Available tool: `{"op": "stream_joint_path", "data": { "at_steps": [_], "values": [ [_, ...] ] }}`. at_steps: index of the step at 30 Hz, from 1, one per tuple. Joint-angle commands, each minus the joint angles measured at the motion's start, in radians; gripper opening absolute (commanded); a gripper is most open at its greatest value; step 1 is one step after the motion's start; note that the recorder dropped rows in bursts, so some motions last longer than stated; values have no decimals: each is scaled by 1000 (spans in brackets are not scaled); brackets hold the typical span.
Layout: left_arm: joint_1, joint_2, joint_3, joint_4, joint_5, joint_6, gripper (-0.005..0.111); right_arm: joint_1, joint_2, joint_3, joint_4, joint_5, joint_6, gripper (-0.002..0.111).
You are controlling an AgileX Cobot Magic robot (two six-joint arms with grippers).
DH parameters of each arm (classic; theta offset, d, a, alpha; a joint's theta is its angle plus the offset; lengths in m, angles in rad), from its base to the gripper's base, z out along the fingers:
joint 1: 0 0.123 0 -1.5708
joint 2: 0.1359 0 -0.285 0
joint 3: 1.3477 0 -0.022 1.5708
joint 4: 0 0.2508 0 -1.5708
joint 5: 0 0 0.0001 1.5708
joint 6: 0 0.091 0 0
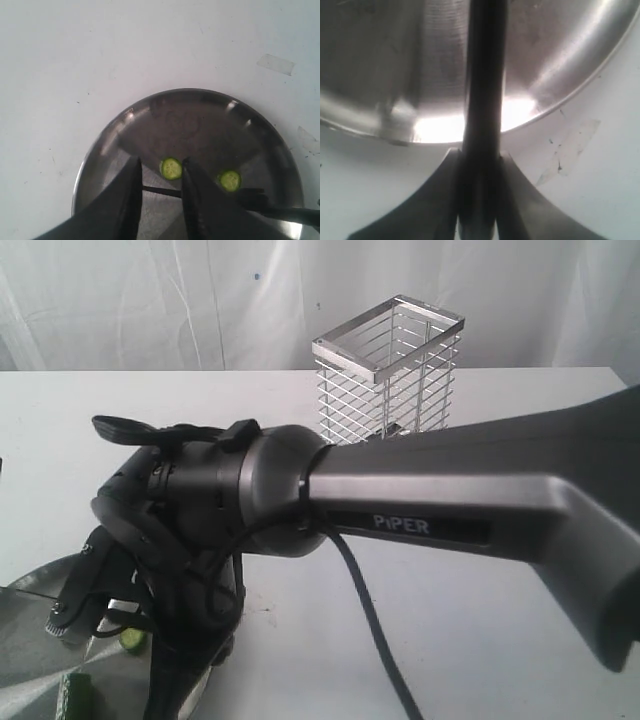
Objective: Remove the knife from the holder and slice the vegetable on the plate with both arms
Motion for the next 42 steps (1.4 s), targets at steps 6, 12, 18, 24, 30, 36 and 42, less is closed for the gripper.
{"op": "stream_joint_path", "data": {
  "at_steps": [6, 12, 18, 24, 30, 36, 42],
  "values": [
    [-5, -8, -6, -21, 4, 0, 34, -11, 53, -43, 54, -15, -41, 7],
    [-5, -10, -6, -42, 4, 0, 34, -12, 53, -53, 64, -19, -39, 37],
    [-5, -54, -25, -51, 3, 2, 34, -12, 51, -53, 64, 0, -28, 48],
    [-5, -167, -35, -51, 3, -1, 34, -30, -48, -36, 70, 7, 72, 48],
    [-5, -343, -35, -51, 20, -12, 24, -40, -246, 70, 86, -73, 91, 43],
    [-5, -556, -27, -49, 123, -12, 0, -40, -495, 313, 131, -324, 130, 0],
    [-5, -806, 30, -26, 168, 0, 0, -40, -745, 607, 171, -615, 193, 0]
  ]
}}
